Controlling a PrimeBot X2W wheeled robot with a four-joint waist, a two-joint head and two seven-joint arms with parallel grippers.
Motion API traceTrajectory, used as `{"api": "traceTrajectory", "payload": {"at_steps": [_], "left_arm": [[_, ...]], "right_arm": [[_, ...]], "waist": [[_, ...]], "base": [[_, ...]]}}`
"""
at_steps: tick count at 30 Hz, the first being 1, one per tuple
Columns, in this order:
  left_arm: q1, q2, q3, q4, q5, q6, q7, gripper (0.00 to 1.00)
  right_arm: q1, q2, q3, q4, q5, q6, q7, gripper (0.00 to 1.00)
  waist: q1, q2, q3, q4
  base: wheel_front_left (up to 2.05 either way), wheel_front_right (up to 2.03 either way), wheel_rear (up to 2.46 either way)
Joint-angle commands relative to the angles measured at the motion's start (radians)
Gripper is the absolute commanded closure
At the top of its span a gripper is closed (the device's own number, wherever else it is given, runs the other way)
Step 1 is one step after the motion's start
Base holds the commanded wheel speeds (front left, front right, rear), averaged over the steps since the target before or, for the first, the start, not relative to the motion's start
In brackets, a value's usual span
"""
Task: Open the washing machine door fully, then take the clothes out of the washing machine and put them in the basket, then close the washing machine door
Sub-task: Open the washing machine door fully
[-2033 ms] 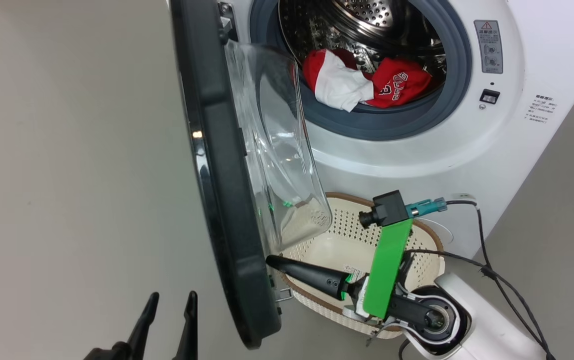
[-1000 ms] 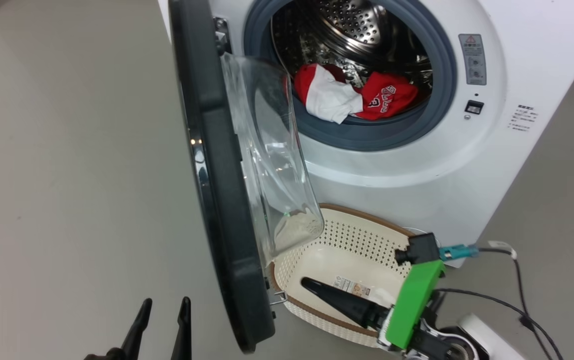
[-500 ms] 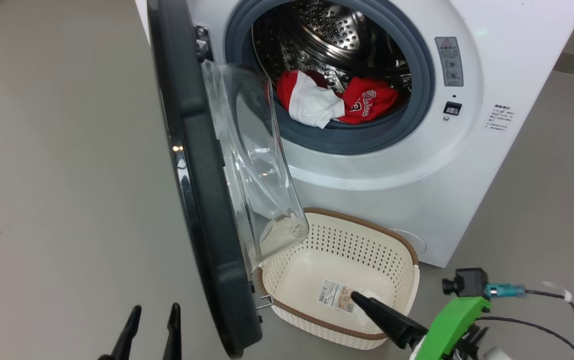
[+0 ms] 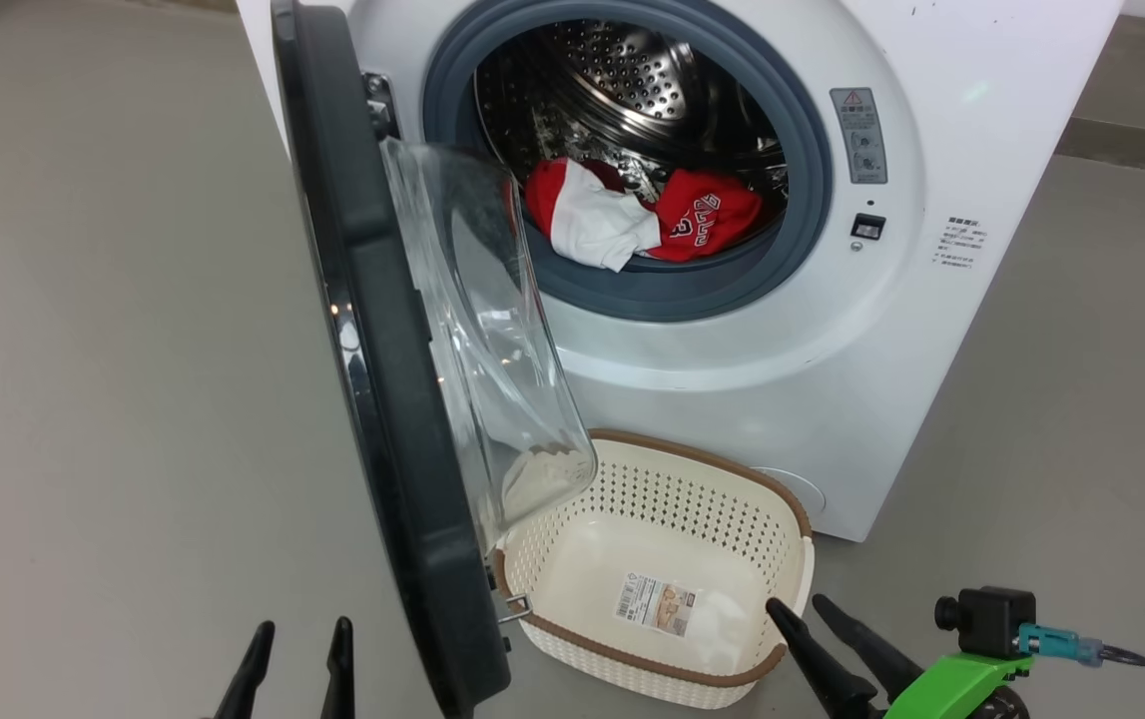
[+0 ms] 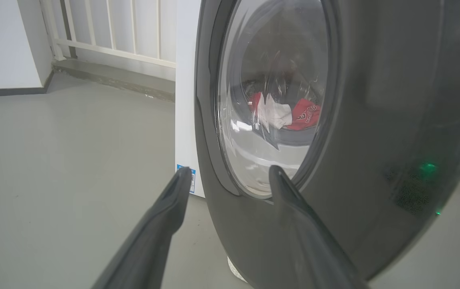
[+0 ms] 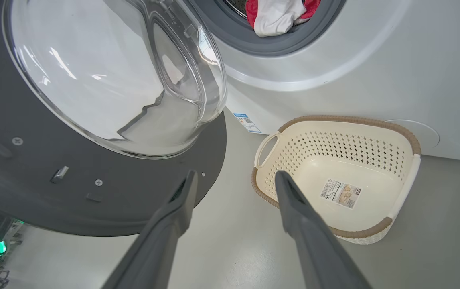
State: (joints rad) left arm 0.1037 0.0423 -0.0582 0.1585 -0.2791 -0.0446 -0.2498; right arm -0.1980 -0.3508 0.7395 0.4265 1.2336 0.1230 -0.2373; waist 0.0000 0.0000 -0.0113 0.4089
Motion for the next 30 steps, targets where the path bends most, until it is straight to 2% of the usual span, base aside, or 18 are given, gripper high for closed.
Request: {"api": "traceTrajectory", "payload": {"at_steps": [1,5,13,20,23,30], "left_arm": [[-0.010,0.008,0.038,-0.020,0.009,-0.004,-0.012,0.00],[-0.007,0.008,0.045,-0.021,0.011,-0.005,-0.012,0.00],[-0.013,0.008,0.049,-0.027,0.015,-0.008,-0.012,0.00],[-0.023,0.008,0.049,-0.030,0.015,-0.007,-0.012,0.00],[-0.026,0.008,0.049,-0.032,0.012,-0.004,-0.012,0.00],[-0.032,0.008,0.047,-0.033,0.008,-0.002,-0.012,0.00]], "right_arm": [[-0.034,-0.017,0.007,-0.010,-0.026,0.008,-0.019,0.00],[-0.023,0.006,-0.099,-0.008,-0.144,0.008,-0.024,0.00],[0.067,0.087,-0.364,-0.075,-0.497,0.008,-0.024,0.00],[0.147,0.154,-0.522,-0.129,-0.779,0.008,-0.024,0.00],[0.181,0.190,-0.565,-0.119,-0.866,0.008,-0.024,0.00],[0.193,0.211,-0.582,-0.111,-0.892,0.008,-0.024,0.00]], "waist": [[0.0000,0.0000,-0.004,-0.004],[0.0000,0.0000,-0.007,-0.011],[0.0000,0.0000,0.000,-0.010],[0.0000,0.0000,0.007,-0.002],[0.0000,0.0000,0.010,-0.001],[0.0000,0.0000,0.019,-0.002]], "base": [[0.00,0.00,0.00],[0.00,0.00,0.00],[0.00,0.00,0.00],[0.00,0.00,0.00],[0.00,0.00,0.00],[0.00,0.00,0.00]]}}
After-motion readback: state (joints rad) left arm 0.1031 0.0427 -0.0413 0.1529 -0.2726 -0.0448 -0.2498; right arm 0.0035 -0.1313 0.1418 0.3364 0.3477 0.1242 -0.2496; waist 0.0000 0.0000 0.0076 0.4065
